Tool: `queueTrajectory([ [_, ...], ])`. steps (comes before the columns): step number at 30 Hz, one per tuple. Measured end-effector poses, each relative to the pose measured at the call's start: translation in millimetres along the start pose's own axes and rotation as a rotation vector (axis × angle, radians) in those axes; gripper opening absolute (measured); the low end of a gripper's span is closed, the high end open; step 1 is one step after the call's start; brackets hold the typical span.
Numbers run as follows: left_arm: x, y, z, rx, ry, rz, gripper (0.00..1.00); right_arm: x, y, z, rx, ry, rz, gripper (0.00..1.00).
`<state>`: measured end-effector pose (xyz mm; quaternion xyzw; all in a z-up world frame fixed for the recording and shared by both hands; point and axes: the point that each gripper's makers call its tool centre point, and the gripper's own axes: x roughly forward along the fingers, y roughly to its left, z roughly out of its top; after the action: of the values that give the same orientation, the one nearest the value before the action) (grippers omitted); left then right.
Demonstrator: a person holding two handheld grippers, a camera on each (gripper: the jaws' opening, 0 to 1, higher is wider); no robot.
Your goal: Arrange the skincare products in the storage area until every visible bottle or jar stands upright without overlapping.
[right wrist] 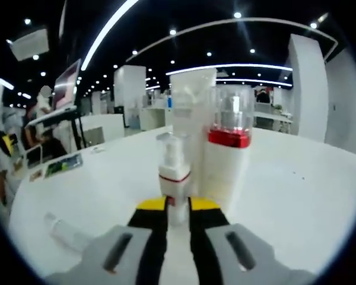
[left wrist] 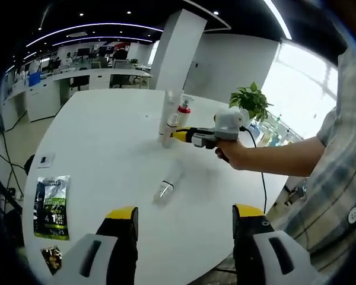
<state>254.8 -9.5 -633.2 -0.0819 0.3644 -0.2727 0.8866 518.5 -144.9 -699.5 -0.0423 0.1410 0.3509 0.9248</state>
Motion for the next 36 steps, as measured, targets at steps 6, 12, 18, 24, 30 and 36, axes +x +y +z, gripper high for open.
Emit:
queueTrajectory([
  [6,0,-1.4,-0.9,0.000,0.002,0.002,0.66,4,5,0.9,0.023,-0.001,0.007,0.17],
  [12,-1,-0.6,-2.5,-0.006,0.001,0.008,0.66,6,5,1.3,0.079,0.003,-0.017,0.17],
  [18,-2,-0.7,-4.3,-0.007,0.002,0.010,0.66,9,5,-1.8,0.091,0.017,-0.032,0.17],
  [24,-2,-1.3,-7.6,-0.005,0.009,0.010,0.66,6,7,-1.9,0.094,0.017,-0.033,0.19],
  [30,2,-0.2,-10.2,-0.003,0.020,0.002,0.67,-18,10,-1.4,0.127,0.005,-0.008,0.24],
  [36,8,-6.5,-12.3,0.009,0.034,-0.025,0.67,-37,46,15.3,0.103,-0.018,0.151,0.27],
])
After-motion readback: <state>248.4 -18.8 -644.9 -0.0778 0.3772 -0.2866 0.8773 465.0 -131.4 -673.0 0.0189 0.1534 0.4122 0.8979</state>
